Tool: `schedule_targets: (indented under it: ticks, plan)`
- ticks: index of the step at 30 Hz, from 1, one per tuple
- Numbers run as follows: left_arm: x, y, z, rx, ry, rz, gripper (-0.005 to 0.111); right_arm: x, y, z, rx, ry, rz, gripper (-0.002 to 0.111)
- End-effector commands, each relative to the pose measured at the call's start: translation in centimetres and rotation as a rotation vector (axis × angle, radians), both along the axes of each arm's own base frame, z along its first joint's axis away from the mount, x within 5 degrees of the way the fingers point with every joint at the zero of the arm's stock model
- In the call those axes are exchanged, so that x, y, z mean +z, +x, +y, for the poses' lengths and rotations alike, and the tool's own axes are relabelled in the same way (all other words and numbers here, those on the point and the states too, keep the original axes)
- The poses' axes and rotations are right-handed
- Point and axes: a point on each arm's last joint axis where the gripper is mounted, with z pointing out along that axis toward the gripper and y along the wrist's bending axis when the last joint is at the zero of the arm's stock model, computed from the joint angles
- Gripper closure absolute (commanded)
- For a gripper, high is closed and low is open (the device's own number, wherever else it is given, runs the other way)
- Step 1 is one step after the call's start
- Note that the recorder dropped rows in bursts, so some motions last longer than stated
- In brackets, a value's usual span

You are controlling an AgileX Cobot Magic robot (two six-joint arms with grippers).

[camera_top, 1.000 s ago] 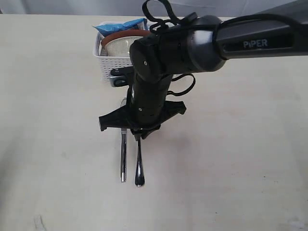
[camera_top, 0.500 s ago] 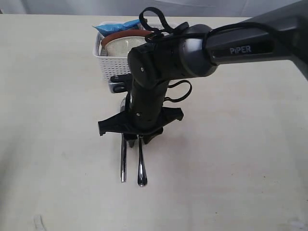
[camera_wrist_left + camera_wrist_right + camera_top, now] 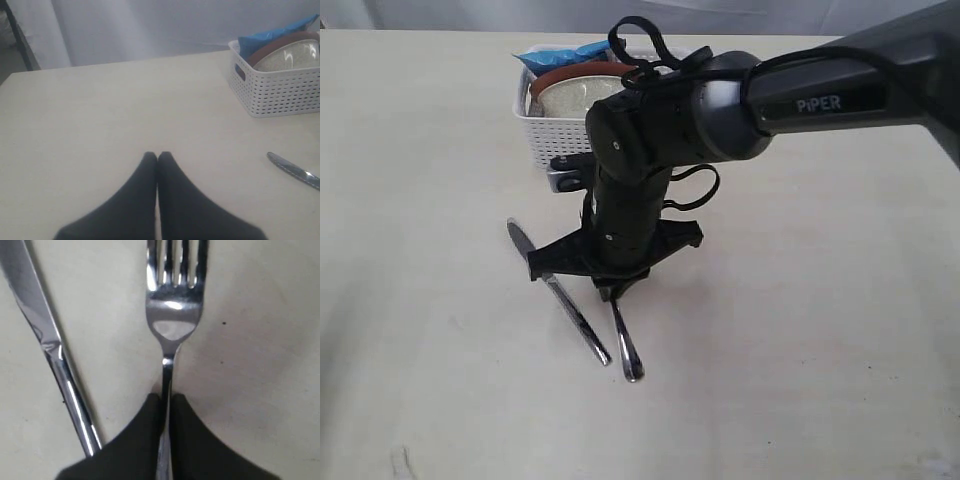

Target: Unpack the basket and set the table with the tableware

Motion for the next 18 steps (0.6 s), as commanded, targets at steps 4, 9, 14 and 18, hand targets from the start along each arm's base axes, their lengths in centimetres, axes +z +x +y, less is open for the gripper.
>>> schedule_targets:
  ticks: [4,9,14,18]
  plan:
    - [0.0,0.0,0.0,-0.005,-0.001,-0.011,0.106,0.2,0.2,0.6,-0.071,0.061,0.021,0.109]
    - [0.0,0.0,0.0,-0.005,-0.001,-0.011,0.106,0.3,0.1,1.5,-0.104,0.155,0.053,0.109]
    - [0.0,0.0,0.0,-0.005,-0.001,-0.011,0.106,0.3,0.0,1.4,-0.098,0.146,0.063,0.109]
    - [0.0,0.0,0.0,-0.005,-0.001,-0.011,0.106,0.3,0.1,1.3,-0.117,0.146,0.066,0.109]
